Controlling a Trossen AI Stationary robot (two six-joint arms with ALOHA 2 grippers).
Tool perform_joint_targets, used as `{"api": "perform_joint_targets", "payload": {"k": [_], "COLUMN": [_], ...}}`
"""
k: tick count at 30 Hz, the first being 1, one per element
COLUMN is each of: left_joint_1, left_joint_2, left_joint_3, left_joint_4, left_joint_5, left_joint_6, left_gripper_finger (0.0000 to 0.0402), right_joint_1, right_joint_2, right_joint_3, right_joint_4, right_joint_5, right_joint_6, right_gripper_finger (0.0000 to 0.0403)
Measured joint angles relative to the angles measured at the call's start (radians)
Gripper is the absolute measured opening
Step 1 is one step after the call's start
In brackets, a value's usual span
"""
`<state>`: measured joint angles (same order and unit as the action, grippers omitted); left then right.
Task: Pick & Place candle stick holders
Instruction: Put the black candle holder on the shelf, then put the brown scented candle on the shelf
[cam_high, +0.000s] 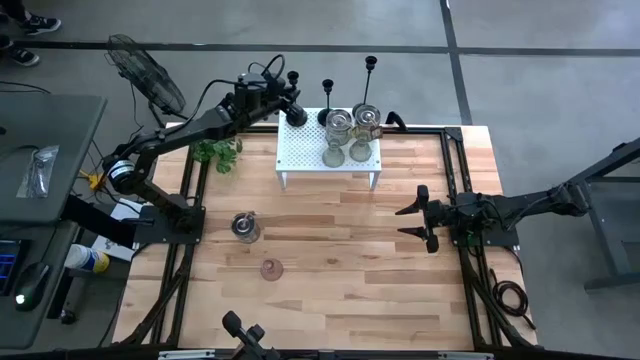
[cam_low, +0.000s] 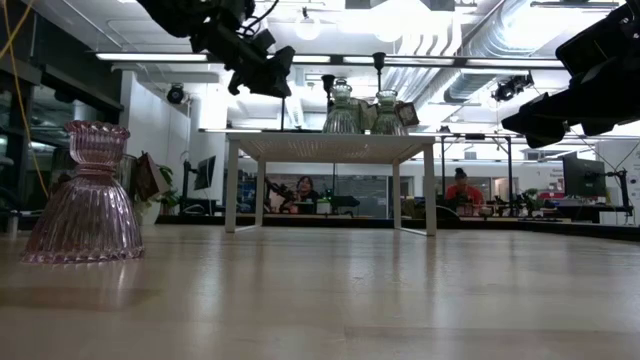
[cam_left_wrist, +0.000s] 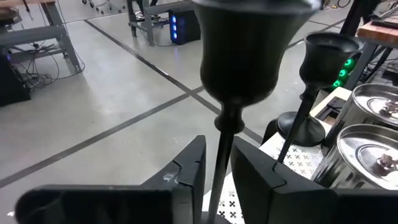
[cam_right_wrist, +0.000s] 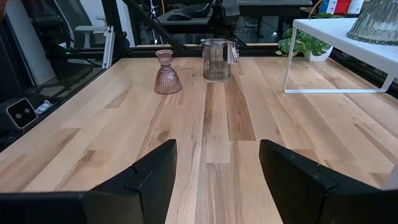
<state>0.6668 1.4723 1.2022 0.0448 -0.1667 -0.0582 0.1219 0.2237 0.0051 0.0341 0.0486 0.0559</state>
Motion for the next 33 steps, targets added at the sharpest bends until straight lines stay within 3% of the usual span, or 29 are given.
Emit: {"api": "perform_joint_targets", "payload": {"k": [6, 18, 26, 33], "left_joint_1": [0.0, -0.008, -0.032, -0.092], "left_joint_2": [0.0, -0.004, -0.056, -0.141], "left_joint_3": [0.0, 0.0, 0.001, 0.002], "left_joint_4": [0.003, -0.05, -0.144, -0.369], "left_joint_5": [0.0, 0.0, 0.0, 0.001], "left_joint_6": [0.005, 0.027, 0.057, 0.116], "left_gripper_finger": [0.0105, 0.0214, 0.0227, 0.0227], "right_joint_1": [0.0, 0.0, 0.0, 0.0], "right_joint_2": [0.0, 0.0, 0.0, 0.0], "right_joint_3": [0.0, 0.0, 0.0, 0.0], "right_joint_4": [0.0, 0.0, 0.0, 0.0], "right_joint_5": [0.0, 0.0, 0.0, 0.0], "right_joint_6": [0.0, 0.0, 0.0, 0.0], "right_gripper_finger": [0.0221, 0.0221, 0.0221, 0.0221]}}
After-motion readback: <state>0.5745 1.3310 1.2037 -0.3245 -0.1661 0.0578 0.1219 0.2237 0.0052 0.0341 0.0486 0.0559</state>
